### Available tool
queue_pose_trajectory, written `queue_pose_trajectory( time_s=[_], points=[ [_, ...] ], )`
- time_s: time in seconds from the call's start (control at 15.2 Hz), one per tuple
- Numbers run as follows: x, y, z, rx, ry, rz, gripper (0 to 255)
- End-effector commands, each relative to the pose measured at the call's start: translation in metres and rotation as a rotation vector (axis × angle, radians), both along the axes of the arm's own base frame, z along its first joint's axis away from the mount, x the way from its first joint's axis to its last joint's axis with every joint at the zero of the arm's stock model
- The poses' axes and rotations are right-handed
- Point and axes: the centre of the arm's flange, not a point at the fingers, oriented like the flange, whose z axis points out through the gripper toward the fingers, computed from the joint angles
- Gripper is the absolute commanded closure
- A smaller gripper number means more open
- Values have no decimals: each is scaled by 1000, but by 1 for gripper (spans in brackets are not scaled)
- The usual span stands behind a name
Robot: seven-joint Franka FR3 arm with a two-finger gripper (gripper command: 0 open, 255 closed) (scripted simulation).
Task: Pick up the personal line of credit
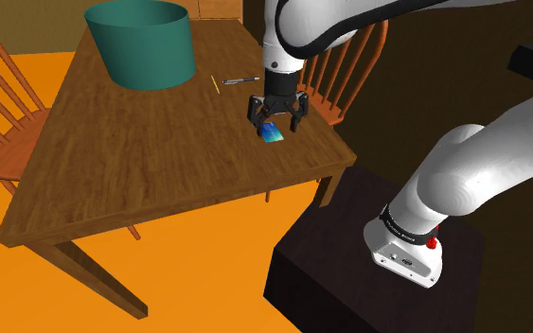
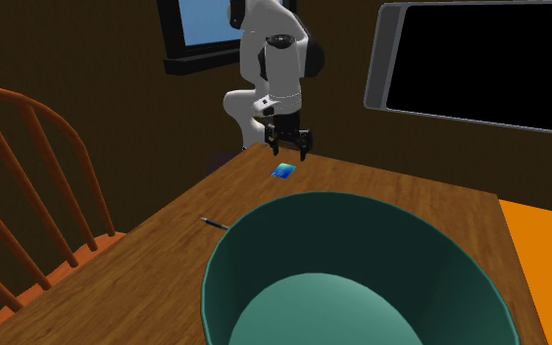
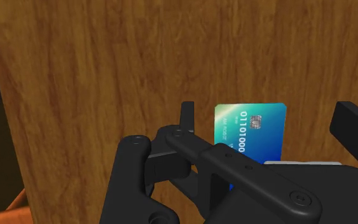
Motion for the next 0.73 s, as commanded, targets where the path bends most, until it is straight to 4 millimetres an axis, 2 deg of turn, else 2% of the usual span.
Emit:
queue_pose_trajectory(
  time_s=[0.0, 0.2, 0.26, 0.66],
  points=[
    [0, 0, -11, 0, 0, -2, 0],
    [0, 0, -19, 0, 0, -2, 0],
    [1, -1, -19, 0, 0, -1, 255],
    [2, -1, -18, 0, 0, -1, 255]
  ],
)
